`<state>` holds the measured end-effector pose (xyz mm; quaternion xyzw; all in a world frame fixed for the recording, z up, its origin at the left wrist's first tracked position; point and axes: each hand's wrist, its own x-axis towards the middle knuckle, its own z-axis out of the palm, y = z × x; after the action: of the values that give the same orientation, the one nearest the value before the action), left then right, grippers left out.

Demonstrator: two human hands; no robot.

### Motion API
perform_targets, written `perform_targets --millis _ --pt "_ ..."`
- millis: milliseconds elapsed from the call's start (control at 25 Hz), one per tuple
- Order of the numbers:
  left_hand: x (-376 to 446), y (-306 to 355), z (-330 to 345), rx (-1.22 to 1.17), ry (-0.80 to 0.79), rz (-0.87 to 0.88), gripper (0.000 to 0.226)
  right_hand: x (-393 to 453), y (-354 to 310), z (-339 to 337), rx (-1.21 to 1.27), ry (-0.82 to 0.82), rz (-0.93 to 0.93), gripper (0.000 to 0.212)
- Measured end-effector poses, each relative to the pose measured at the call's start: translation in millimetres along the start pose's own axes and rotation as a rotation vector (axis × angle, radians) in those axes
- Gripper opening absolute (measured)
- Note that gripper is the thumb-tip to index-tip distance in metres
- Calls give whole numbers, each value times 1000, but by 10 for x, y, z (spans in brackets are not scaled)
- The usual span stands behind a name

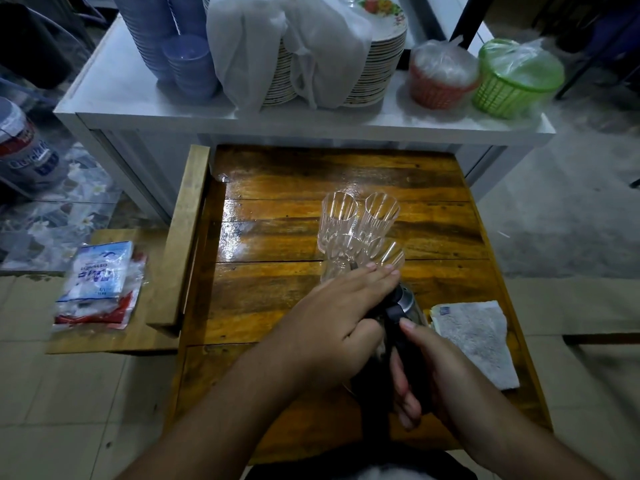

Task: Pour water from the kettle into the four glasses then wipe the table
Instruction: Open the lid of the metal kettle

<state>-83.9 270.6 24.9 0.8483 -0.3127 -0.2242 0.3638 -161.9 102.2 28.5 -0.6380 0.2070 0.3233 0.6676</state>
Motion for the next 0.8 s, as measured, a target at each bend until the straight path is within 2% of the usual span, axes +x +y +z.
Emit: perform_targets --millis 480,800 --pt "-24 36 33 -110 52 -26 74 -138 -216 32 -46 28 16 73" --pt "-103 55 46 -185 82 -14 71 -195 -273 114 -7 106 2 54"
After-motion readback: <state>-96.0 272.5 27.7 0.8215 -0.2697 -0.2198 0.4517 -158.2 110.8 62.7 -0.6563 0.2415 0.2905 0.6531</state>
